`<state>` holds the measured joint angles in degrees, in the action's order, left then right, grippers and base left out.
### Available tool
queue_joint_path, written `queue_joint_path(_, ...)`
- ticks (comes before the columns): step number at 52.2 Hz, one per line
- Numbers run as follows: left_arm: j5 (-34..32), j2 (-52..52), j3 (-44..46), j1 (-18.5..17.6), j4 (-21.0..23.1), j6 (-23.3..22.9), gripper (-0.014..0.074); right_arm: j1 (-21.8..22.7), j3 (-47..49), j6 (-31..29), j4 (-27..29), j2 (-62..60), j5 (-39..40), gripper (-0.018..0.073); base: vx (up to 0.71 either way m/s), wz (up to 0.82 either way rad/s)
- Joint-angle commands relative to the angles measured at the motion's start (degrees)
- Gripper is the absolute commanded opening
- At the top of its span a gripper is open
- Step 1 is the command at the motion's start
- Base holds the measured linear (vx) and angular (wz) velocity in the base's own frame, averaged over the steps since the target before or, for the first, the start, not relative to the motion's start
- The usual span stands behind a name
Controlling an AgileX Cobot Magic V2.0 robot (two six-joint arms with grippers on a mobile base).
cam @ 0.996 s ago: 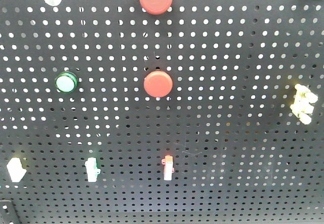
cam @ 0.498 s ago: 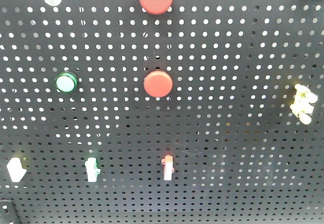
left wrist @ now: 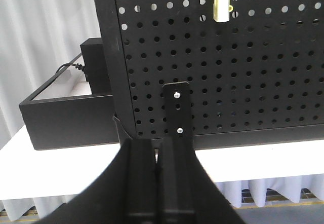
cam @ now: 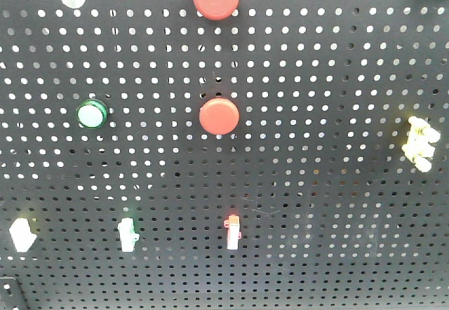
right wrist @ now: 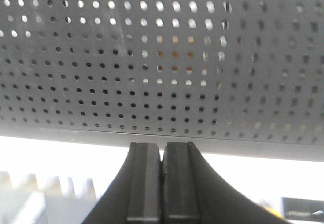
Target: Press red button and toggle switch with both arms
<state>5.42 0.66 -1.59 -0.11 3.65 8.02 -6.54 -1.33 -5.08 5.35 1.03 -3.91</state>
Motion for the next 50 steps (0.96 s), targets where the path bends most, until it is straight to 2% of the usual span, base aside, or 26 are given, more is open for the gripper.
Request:
queue_joint_path(1,-4.68,0.93,-1.90,0.09,0.11,-0.10,0.0001,2.61,-1.03,-0.28,0.12,-2.86,6.11,0.0000,0.00,0.00)
queue_joint_path(9,-4.68,0.93,-1.90,0.09,0.11,-0.10,0.0001,6.92,-1.04,-0.28,-0.11,-2.60,5.24,0.0000,0.00,0.00)
queue_joint_path(50,-4.68,0.93,-1.90,0.09,0.11,-0.10,0.0001,6.74,-1.09,-0.28,-0.11,-2.60,4.74,0.0000,0.00,0.00)
